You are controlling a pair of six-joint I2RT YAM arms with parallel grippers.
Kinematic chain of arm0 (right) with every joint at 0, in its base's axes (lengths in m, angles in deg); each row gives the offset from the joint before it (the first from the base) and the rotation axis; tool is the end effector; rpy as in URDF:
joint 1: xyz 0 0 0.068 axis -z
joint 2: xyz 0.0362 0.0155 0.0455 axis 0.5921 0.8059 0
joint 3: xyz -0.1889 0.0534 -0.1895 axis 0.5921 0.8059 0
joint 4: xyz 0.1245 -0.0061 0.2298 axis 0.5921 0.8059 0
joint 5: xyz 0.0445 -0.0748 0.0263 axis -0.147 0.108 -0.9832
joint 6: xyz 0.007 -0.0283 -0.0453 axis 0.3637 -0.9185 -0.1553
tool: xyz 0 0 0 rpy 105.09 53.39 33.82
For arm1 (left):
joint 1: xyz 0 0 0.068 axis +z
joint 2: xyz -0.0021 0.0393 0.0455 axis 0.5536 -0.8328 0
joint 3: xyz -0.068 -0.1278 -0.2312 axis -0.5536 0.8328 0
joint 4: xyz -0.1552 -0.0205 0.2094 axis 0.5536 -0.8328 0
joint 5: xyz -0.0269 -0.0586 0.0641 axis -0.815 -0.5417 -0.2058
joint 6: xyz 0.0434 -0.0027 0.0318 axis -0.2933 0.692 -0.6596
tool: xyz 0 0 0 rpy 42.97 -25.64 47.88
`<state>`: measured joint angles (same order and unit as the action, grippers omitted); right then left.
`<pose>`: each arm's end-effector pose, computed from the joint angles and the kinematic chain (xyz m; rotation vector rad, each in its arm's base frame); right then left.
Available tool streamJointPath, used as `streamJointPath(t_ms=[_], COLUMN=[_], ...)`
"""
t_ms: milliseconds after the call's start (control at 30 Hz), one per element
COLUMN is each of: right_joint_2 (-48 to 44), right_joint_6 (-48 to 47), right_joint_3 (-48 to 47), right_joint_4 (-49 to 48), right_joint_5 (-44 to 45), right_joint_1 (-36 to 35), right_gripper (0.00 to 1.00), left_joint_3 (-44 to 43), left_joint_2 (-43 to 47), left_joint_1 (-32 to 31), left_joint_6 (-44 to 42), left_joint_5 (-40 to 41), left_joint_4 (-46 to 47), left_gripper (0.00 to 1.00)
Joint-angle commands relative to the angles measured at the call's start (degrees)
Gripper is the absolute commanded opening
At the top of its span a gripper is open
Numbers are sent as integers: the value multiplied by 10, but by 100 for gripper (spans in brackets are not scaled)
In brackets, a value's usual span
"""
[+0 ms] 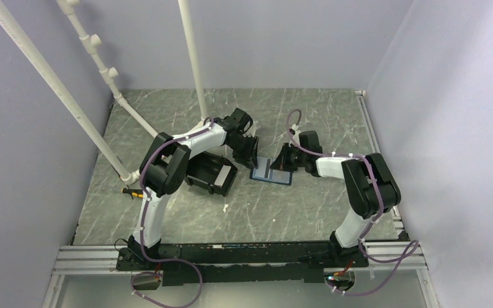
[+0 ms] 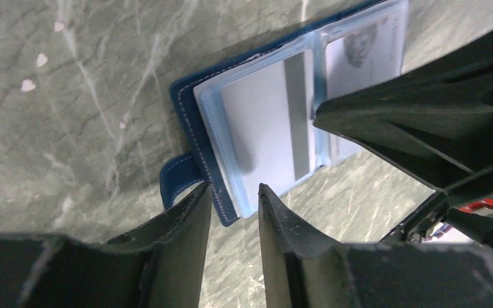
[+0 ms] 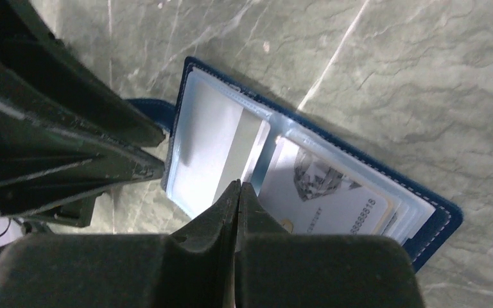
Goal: Put the credit cards into the card holder
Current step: Insert the credit card into the card holder.
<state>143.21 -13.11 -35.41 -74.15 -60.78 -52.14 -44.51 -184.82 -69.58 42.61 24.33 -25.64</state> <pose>0.2994 0.1029 0.1330 -0.0057 2.4256 0.9623 0.3600 -0.2785 0.1659 0.4444 2.8001 -0.8297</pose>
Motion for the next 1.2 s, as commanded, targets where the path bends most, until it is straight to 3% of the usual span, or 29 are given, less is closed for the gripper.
streamJointPath(t_ms=[0, 267, 1167], right_joint_2=[16, 51, 53], right_joint_6=[-1, 8, 10], right_joint_3=[-36, -45, -44], right_joint_4=[41, 82, 76], right_joint_5=[75, 125, 115], right_joint_1=[-9, -18, -20], right_gripper=[0, 0, 0], left_joint_3=[-14, -21, -23], left_joint_2=[36, 20, -30], left_joint_1=[6, 7, 3], left_joint_6=[25, 32, 27], left_joint_5=[-44, -39, -43], left_joint_4=[55, 66, 58], left_gripper=[36, 36, 39])
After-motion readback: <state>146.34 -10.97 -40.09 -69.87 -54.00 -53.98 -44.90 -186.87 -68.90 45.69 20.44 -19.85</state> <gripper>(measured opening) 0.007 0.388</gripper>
